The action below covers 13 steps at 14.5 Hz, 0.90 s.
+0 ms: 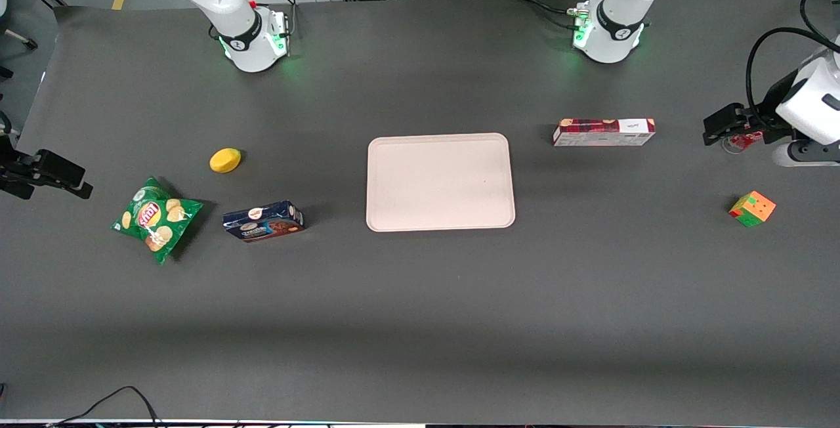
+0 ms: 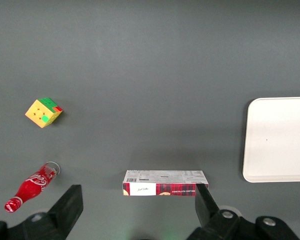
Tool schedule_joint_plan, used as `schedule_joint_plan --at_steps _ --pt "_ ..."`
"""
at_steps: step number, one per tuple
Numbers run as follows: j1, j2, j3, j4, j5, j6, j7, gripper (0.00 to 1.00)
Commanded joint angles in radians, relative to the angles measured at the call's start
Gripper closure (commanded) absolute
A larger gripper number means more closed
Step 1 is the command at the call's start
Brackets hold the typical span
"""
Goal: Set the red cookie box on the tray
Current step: 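Move the left gripper toward the red plaid cookie box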
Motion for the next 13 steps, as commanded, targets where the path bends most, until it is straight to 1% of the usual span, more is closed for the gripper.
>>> schedule_joint_plan --at_steps 1,5,7,9,11,13 --pt "-0.009 -0.011 0.002 -0.013 -0.009 -0.031 0.0 0.0" --pt "-0.007 -0.122 0.004 -0.198 -0.01 0.024 -0.004 0.0" --pt "-0.007 -0.208 0.002 -0.338 -0.013 0.09 -0.005 0.0" --pt "-0.009 -0.288 0.002 -0.464 -0.037 0.145 -0.005 0.0" --pt "-0.009 -0.339 0.002 -0.545 -0.059 0.17 -0.005 0.0" --pt "-0.021 -0.357 -0.008 -0.581 -0.059 0.156 0.009 0.0"
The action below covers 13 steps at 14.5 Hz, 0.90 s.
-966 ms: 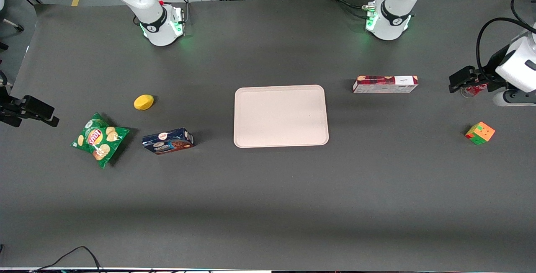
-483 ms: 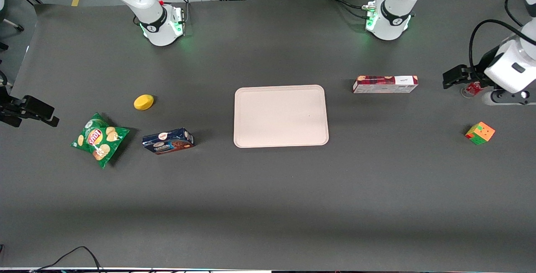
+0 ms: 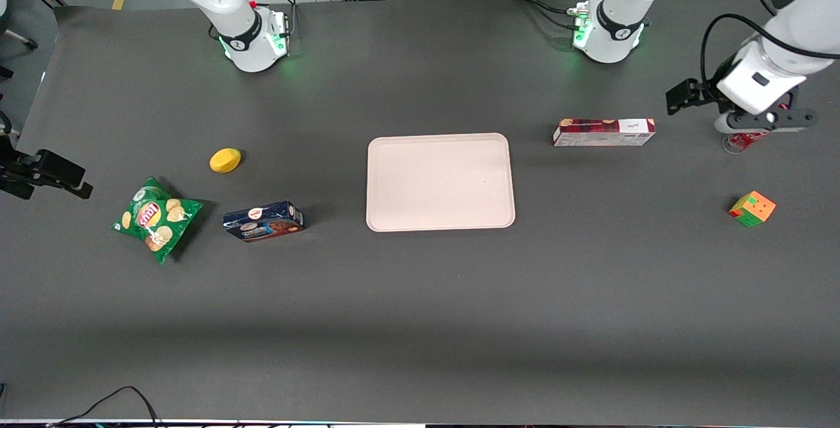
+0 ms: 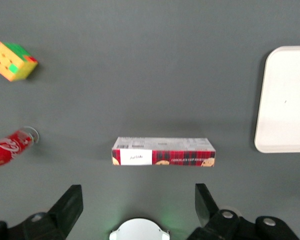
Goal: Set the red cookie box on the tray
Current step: 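Move the left gripper toward the red plaid cookie box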
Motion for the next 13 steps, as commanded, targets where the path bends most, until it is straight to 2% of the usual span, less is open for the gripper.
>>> schedule_joint_plan --at_steps 1,3,8,10,13 --pt "-0.028 -0.096 -0.024 -0.114 -0.015 0.008 0.021 0.0" --pt "-0.026 -0.107 -0.069 -0.121 -0.009 -0.01 0.198 0.0" --pt "-0.025 -0.11 -0.071 -0.157 -0.003 0.049 0.691 0.0" --pt "-0.019 -0.121 -0.068 -0.208 -0.003 0.129 0.892 0.0" --pt "-0.022 -0.234 -0.072 -0.37 -0.003 0.283 1.14 0.0"
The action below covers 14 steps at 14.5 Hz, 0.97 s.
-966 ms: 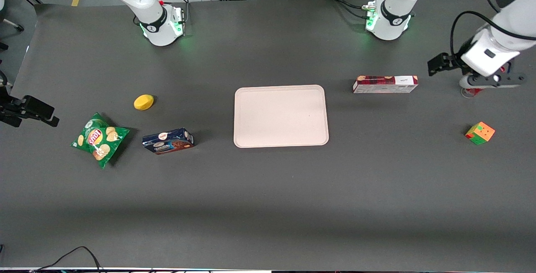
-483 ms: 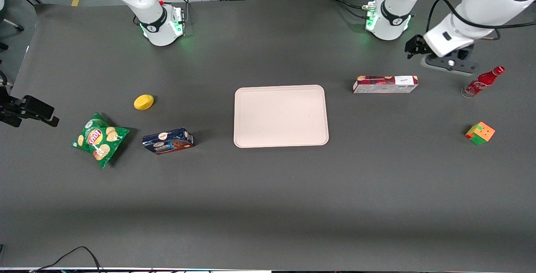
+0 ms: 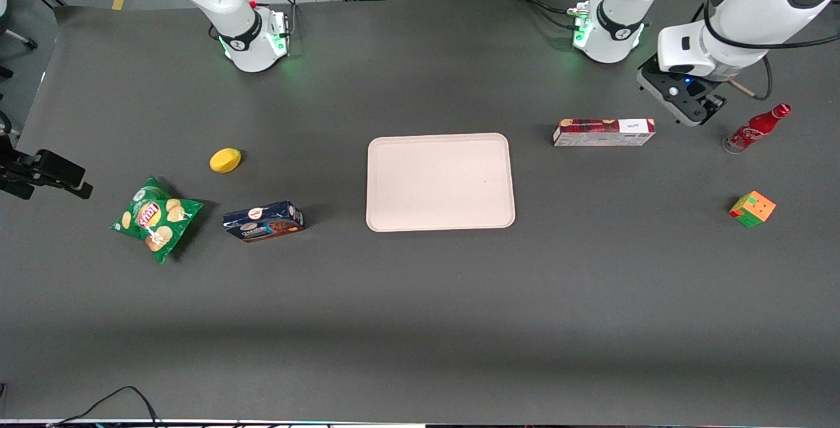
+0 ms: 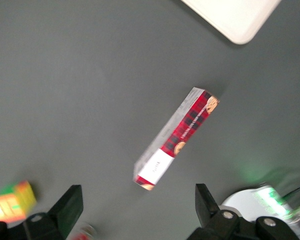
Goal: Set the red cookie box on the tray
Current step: 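Lower the open left gripper over the cookie box's end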
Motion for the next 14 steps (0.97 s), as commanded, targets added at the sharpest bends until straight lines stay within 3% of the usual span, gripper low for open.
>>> schedule_joint_plan --at_steps 1,5,10,14 --pt "-0.003 -0.183 -0.005 -0.223 0.002 0.151 0.249 0.0" --pt "-0.008 -0.251 -0.008 -0.307 0.002 0.122 0.297 0.0" --pt "-0.032 -0.348 -0.007 -0.464 -0.024 0.248 0.371 0.0" --pt "-0.077 -0.346 -0.008 -0.541 -0.044 0.358 0.372 0.0"
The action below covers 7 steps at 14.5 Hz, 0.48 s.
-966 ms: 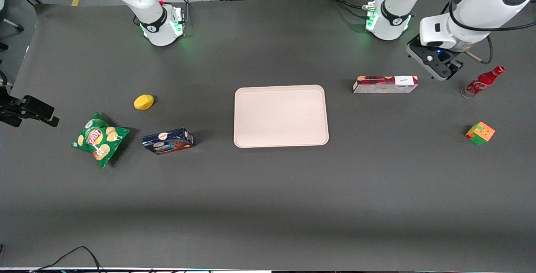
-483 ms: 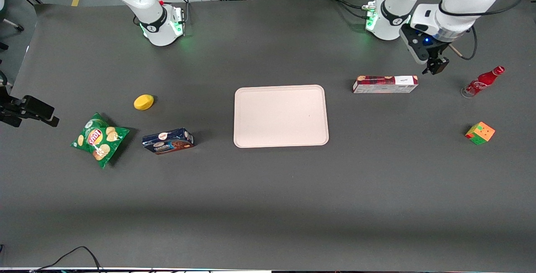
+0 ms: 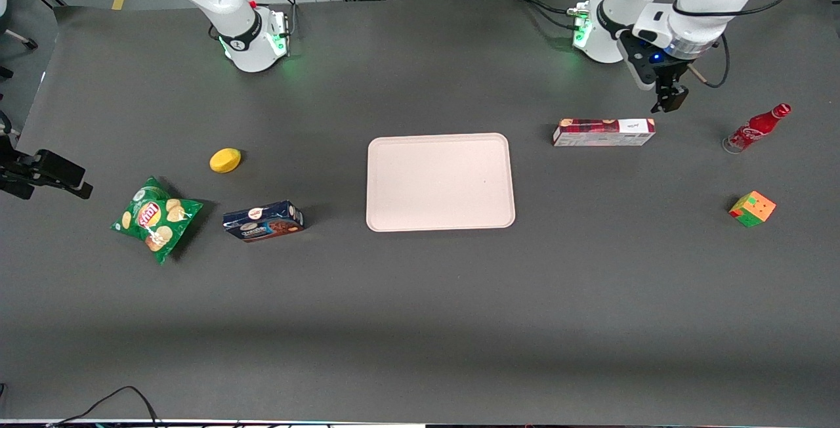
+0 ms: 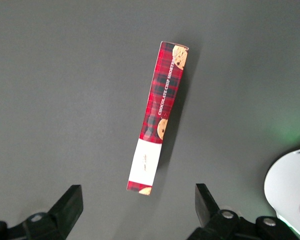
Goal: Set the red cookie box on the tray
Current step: 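Lower the open left gripper over the cookie box's end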
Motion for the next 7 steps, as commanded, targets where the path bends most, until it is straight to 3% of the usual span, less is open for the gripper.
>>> schedule_joint_plan --at_steps 1,7 --pt "-0.052 -0.036 -0.001 -0.1 -0.021 0.136 0.019 0.0" --pt "-0.063 0.111 -0.036 -0.167 -0.021 0.393 0.018 0.0"
